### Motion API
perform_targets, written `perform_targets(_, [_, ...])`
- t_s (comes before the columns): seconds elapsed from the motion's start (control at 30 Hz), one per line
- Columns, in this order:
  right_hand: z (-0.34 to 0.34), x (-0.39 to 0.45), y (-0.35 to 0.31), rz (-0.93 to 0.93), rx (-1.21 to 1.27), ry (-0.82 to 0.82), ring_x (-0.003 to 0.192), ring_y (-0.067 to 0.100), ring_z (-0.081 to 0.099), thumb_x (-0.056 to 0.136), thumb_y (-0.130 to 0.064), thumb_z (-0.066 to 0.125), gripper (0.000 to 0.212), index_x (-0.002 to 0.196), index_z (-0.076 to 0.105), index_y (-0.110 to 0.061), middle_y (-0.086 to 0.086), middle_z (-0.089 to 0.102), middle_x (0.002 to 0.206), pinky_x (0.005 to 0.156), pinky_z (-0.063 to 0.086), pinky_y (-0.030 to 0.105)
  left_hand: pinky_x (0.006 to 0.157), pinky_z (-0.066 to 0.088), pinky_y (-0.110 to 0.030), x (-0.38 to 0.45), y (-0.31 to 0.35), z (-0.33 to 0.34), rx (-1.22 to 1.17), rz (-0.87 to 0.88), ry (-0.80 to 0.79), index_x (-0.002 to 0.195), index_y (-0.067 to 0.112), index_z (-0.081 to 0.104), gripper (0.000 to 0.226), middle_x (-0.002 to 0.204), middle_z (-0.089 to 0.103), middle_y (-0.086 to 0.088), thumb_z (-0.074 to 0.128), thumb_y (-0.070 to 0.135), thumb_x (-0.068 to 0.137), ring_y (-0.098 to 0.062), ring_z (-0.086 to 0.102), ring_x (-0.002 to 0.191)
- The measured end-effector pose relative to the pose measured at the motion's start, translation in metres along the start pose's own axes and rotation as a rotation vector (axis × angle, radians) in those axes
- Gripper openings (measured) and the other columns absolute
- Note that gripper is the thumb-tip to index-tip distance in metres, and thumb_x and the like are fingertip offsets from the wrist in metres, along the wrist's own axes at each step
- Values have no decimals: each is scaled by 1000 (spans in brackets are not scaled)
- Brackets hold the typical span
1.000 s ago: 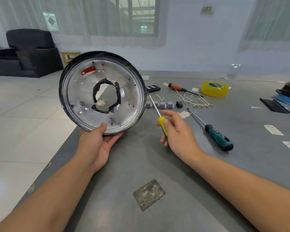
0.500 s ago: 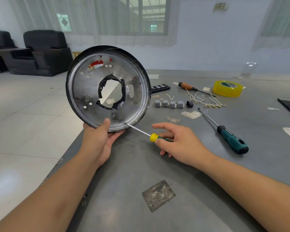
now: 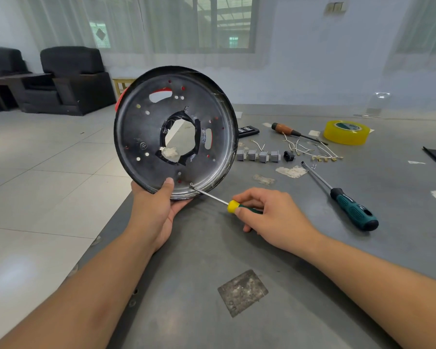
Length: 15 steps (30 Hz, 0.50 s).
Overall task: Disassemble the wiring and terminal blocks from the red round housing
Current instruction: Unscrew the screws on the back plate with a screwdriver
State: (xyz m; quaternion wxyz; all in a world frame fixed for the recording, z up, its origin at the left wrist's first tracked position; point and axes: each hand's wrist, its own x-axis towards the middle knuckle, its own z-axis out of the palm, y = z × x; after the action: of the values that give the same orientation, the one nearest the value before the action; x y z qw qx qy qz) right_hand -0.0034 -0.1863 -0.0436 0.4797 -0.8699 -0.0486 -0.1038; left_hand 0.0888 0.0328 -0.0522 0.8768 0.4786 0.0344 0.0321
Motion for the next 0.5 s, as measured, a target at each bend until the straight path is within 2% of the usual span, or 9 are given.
perform_targets(0.27, [1,-1,1,-2,13,26,61,10,72,92,-33,70,7,99,69,-32,-18,75,96,59,49,12,77,66,-50,1,-2,-1,4,16,-1,138,25,44,46,137,65,-6,56,-3,105,-30,73,112])
perform_targets(0.37, [1,-1,1,14,29,31,61,12,73,92,-32,69,7,98,69,-31,-15,76,96,58,52,18,81,65,-53,1,-2,-1,3,17,-8,143,23,42,48,139,65,-8,55,-3,105,-32,72,115])
perform_targets(0.5, [1,-1,1,24,25,36,61,13,73,92,-32,70,7,98,70,-31,-16,76,94,58,52,19,86,63,-57,2,-1,-1,-8,6,-19,148,22,40,52,142,64,-9,54,-3,106,-33,72,116])
